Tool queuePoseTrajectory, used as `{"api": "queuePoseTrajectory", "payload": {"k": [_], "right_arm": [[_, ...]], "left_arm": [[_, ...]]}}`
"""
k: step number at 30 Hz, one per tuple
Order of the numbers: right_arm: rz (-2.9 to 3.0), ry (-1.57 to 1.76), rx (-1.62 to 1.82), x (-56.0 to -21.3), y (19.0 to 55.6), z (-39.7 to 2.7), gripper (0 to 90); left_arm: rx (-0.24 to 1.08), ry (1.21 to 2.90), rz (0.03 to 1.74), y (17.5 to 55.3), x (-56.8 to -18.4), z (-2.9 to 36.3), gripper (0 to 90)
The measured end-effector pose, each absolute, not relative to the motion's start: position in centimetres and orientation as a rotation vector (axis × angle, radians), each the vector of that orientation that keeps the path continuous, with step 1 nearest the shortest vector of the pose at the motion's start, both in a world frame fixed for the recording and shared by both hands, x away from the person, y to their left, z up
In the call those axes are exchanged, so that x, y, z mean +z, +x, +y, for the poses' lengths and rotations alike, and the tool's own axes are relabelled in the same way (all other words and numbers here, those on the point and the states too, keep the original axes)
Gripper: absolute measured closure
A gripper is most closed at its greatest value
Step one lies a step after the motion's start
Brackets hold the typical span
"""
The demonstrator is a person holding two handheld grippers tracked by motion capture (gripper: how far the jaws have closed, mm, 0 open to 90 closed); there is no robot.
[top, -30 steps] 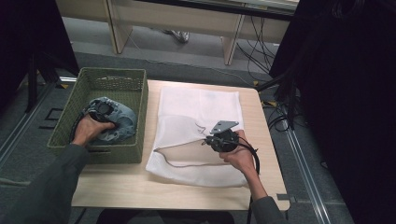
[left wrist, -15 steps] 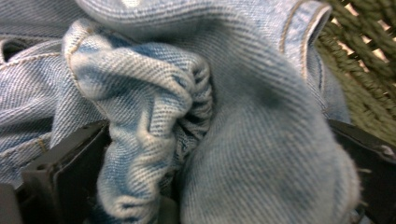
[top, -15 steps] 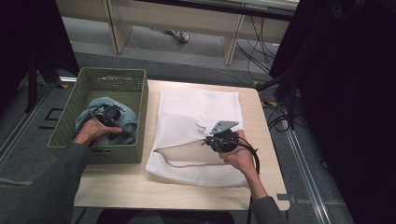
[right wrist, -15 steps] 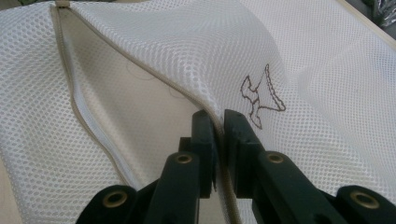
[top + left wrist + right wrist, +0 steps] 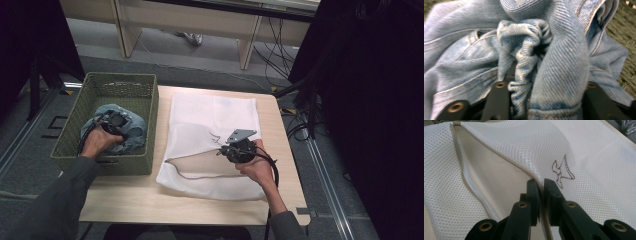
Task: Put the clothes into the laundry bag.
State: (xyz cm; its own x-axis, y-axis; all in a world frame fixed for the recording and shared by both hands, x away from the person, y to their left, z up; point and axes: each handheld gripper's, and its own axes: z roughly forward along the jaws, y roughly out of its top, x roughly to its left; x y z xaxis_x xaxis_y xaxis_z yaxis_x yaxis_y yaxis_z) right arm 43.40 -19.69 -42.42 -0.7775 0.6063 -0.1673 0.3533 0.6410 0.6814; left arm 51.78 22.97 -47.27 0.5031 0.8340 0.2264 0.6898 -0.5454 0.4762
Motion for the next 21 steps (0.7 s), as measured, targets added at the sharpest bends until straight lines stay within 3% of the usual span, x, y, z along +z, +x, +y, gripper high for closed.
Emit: {"api": "queuePoseTrajectory", "payload": {"k": [8,17,21], "right_arm": [[2.479,0.737,0.920,-42.2,43.6,-19.9,83.7],[2.482,0.730,0.909,-41.5,43.7,-20.1,84.9],[2.459,0.729,0.925,-41.0,43.7,-20.2,85.2]], "left_arm": [[0.665,2.297,1.255,51.2,-44.7,23.9,64.4],[0.780,2.157,1.159,48.6,-38.7,25.0,65.1],[0.770,2.101,1.076,46.8,-35.5,24.9,65.1]]}}
